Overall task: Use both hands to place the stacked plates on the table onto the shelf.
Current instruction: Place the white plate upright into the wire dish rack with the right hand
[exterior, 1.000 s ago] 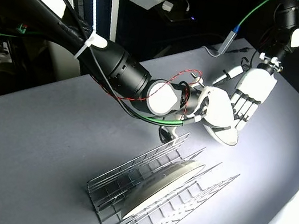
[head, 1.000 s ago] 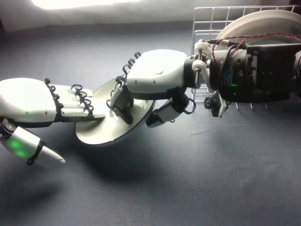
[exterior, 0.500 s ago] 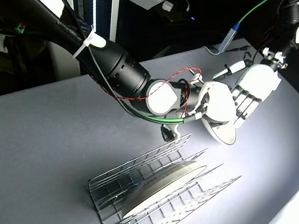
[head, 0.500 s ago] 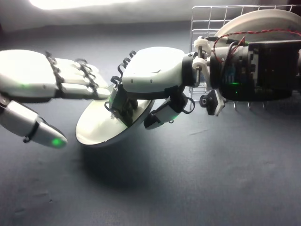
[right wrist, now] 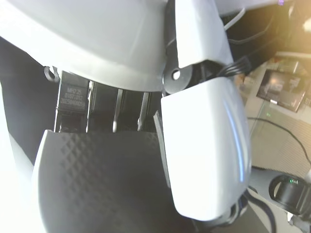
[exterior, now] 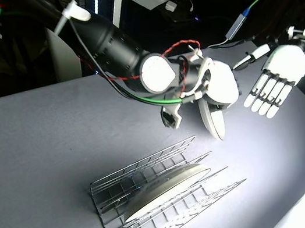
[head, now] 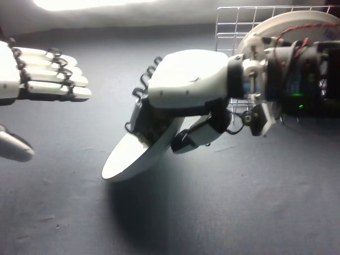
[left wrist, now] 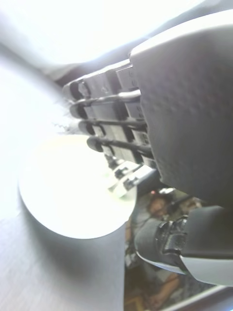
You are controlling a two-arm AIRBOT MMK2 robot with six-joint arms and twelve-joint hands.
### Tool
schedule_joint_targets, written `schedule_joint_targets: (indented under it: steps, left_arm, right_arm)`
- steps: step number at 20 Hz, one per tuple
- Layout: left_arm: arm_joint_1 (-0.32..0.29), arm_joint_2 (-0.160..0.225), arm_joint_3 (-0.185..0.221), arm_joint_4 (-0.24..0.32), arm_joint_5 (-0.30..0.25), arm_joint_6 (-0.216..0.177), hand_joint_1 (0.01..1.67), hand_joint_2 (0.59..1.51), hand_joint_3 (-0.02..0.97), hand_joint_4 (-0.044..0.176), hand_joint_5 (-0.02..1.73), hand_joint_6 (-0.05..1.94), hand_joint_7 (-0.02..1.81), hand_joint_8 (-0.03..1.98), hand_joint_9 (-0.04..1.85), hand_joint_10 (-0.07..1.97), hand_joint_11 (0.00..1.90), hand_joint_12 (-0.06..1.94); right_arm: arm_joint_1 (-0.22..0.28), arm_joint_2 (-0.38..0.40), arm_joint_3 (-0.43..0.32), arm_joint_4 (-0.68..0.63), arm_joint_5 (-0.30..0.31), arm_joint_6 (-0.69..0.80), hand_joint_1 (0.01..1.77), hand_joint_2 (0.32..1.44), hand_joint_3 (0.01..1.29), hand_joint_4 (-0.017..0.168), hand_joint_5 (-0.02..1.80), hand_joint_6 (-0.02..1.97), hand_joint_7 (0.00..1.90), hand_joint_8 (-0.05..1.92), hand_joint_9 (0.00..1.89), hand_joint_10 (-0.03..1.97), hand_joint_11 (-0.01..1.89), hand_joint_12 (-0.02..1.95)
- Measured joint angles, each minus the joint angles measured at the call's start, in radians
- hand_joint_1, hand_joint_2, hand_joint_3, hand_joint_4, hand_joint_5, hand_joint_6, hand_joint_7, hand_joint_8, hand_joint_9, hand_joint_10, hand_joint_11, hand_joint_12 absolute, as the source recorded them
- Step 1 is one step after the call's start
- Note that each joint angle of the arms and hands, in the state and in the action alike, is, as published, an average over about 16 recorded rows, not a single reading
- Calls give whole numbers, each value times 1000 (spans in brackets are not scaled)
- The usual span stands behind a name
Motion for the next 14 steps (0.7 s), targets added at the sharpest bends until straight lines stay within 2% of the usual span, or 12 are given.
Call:
schedule_joint_targets:
  steps: [7, 14]
  left_arm:
    - [-24, 80, -36, 48, 6, 3, 15, 1138, 20, 1, 20, 13, 19, -10, 15, 7, 15, 5]
    - [-40, 113, -50, 72, 10, 0, 15, 1138, 19, 1, 21, 12, 17, -9, 18, 7, 13, 6]
  right_arm:
    - [43, 99, -97, 53, 2, -1, 1416, 948, 10, -5, 973, 905, 1149, 560, 1121, 949, 1007, 1201]
    - [92, 150, -129, 141, 24, 2, 1417, 949, 10, -8, 965, 885, 1151, 539, 1124, 944, 1001, 1181]
